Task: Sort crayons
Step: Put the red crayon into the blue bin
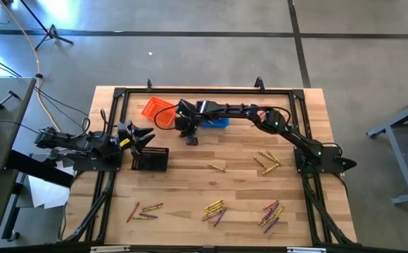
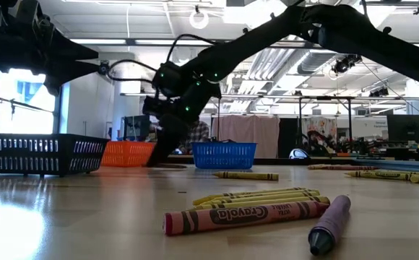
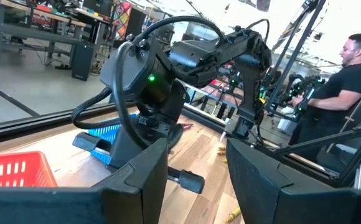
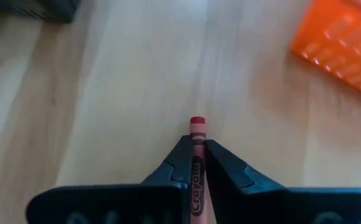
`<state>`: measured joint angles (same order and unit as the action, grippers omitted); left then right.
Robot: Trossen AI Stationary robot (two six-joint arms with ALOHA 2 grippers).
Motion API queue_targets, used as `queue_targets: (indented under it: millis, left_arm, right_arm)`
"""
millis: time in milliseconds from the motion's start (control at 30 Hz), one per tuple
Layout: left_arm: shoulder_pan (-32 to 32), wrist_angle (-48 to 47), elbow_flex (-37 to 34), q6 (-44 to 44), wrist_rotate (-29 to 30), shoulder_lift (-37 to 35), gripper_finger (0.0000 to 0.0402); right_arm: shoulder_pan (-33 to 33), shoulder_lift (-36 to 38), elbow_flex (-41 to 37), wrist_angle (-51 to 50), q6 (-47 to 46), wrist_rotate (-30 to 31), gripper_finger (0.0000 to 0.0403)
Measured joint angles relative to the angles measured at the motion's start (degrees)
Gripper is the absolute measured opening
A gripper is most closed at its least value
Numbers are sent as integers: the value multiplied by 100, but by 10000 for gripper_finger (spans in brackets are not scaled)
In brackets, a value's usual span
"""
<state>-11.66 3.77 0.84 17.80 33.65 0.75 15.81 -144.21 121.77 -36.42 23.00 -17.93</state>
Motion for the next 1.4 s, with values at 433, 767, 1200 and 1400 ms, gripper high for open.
queue_targets:
  millis: [433, 767, 1200, 1400]
  left_arm:
    - [0, -2, 0, 0, 0, -2, 155]
    - [-2, -2, 0, 0, -2, -2, 155]
    - [-1, -2, 0, 0, 0, -1, 155]
    - [0, -2, 0, 0, 0, 0, 155]
  right_arm:
    - [321, 870, 930, -2124, 553, -251, 18]
    - [1026, 1347, 825, -3432, 349, -225, 16]
    - [1539, 1336, -1291, -2235, -24, -206, 16]
    - [1526, 1339, -1396, -1914, -8, -204, 16]
